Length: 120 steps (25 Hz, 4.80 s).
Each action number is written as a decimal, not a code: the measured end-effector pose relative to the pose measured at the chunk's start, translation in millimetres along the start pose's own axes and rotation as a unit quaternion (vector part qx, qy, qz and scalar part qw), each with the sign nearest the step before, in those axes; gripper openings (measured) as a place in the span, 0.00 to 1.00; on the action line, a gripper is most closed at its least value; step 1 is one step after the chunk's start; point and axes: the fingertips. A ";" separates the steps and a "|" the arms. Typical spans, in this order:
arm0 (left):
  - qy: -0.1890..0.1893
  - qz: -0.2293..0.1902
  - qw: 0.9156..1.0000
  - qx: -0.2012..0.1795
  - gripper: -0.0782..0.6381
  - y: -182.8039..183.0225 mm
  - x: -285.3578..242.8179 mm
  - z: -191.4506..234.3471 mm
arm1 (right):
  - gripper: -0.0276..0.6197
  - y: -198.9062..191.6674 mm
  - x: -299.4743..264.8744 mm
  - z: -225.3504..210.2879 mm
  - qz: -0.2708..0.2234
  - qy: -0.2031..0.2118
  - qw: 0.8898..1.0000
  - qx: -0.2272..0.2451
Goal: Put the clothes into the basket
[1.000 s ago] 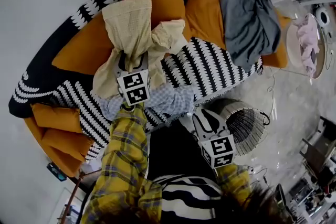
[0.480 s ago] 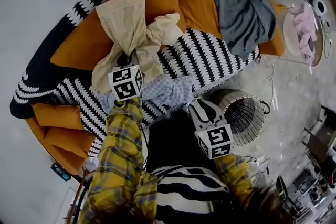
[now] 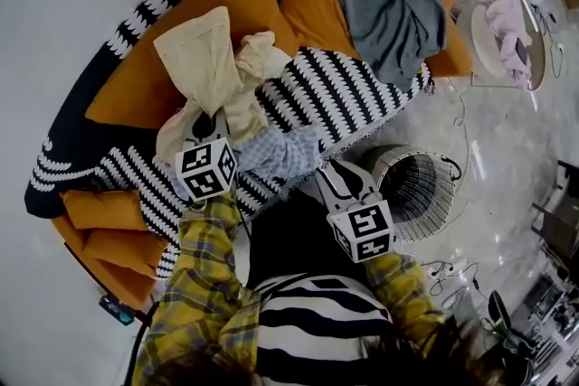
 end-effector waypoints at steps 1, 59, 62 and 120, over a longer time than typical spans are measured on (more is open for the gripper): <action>-0.001 -0.004 1.000 -0.001 0.16 2.3 7.4 -3.1 | 0.25 1.6 3.0 -0.1 -0.006 0.000 1.000 -0.001; -0.543 0.091 0.785 -0.284 0.16 -176.8 206.2 -643.0 | 0.25 -296.5 359.5 -179.3 -0.183 -0.340 0.865 -0.320; -0.543 0.116 0.771 -0.313 0.16 -202.1 201.7 -647.2 | 0.25 -305.4 360.6 -184.0 -0.181 -0.341 0.862 -0.329; -0.084 0.129 0.987 -0.049 0.31 -170.7 139.9 -91.7 | 0.25 -90.6 45.7 27.5 -0.024 0.028 0.999 0.002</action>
Point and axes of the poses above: the fingertips, and each gripper's own axes: x backward along the fingers, z to its left, y out of its top, and after that the axes turned 5 degrees about -z, right-handed
